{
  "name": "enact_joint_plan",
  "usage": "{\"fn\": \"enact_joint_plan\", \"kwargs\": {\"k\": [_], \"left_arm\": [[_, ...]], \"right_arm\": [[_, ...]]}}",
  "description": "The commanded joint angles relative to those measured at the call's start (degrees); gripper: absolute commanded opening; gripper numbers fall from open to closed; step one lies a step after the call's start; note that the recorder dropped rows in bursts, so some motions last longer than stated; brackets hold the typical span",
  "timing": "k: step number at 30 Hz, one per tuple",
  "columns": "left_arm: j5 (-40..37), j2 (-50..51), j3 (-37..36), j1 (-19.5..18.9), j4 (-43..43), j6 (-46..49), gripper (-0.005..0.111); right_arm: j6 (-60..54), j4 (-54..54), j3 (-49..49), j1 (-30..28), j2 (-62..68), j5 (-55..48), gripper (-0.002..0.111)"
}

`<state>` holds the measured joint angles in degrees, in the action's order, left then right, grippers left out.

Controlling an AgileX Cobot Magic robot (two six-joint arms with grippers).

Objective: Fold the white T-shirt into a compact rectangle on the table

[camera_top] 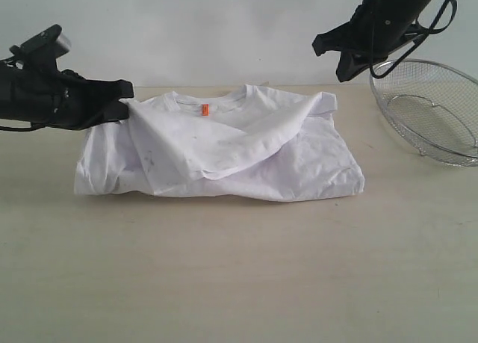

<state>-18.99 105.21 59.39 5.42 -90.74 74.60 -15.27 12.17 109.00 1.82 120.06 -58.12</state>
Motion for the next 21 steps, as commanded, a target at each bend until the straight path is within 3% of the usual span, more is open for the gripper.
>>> {"fn": "enact_joint_plan", "kwargs": {"k": [1, 11, 21], "left_arm": [[1.1, 4.5, 3.5, -0.2, 0.4, -0.5, 0.005], [4.4, 13.2, 8.2, -0.2, 0.3, -0.5, 0.005], [6.4, 13.6, 12.6, -0.2, 0.3, 0.0, 0.005]], "right_arm": [[-0.7, -0.1, 0.3, 0.0, -0.8, -0.4, 0.0], [-0.9, -0.1, 0.3, 0.0, -0.8, -0.8, 0.0], [-1.1, -0.1, 0.3, 0.0, -0.8, -1.0, 0.0]]}}
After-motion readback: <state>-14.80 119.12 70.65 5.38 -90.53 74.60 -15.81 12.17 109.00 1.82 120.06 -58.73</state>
